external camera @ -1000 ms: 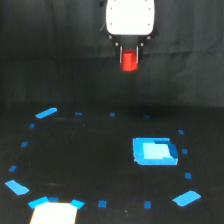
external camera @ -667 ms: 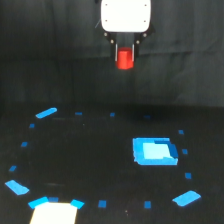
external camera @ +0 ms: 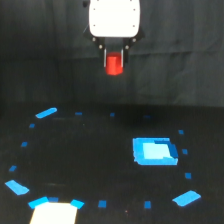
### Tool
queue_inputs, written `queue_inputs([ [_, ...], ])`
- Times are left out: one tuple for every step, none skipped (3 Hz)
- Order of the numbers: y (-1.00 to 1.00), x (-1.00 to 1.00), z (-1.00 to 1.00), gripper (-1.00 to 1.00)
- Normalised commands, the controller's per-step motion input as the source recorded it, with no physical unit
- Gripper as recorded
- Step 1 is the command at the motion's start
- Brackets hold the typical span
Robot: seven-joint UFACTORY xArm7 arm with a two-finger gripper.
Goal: Pick up the red object from the table
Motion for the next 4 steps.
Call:
queue_inputs([
  [-0.67,-0.53,0.47,-1.00],
  [-0.72,-0.53,0.79,-1.00],
  [-0.46,-0.40,0.60,-0.82],
  [-0.50,-0.49,0.45,-1.00],
])
